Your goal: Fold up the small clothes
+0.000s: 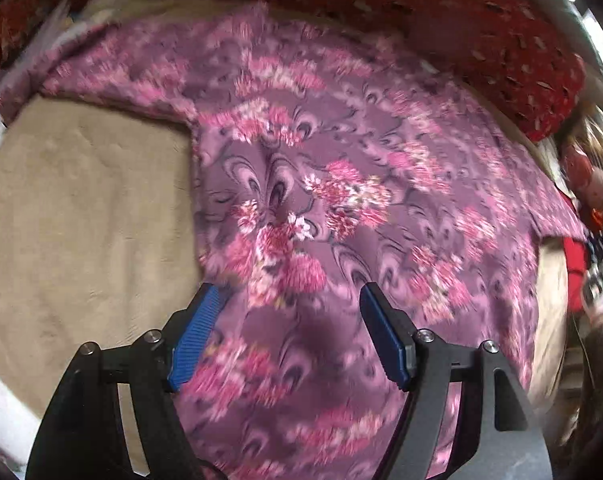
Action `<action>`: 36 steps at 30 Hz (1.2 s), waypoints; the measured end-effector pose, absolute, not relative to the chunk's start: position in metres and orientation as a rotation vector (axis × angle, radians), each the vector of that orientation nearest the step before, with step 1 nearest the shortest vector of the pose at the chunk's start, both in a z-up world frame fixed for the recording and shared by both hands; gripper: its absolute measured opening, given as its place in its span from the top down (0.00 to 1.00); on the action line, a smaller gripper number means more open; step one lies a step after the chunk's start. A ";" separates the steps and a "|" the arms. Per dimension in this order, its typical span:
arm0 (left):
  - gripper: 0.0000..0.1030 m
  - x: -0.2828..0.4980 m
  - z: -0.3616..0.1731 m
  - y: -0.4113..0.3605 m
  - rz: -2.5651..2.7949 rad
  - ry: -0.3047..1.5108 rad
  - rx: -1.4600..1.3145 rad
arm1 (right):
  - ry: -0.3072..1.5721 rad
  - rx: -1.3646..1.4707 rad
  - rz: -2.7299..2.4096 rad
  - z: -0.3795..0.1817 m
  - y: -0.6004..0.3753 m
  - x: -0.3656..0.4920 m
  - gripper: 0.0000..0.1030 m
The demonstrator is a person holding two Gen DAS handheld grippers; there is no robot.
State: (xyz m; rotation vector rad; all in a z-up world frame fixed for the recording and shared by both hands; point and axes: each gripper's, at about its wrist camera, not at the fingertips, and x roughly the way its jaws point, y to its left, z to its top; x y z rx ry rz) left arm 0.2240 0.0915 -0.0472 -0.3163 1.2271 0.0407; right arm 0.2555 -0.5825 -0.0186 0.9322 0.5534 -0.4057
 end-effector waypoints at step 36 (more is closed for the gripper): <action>0.21 0.207 -0.036 0.126 -0.105 1.175 -0.477 | 1.173 0.404 0.523 -0.058 -0.021 0.316 0.68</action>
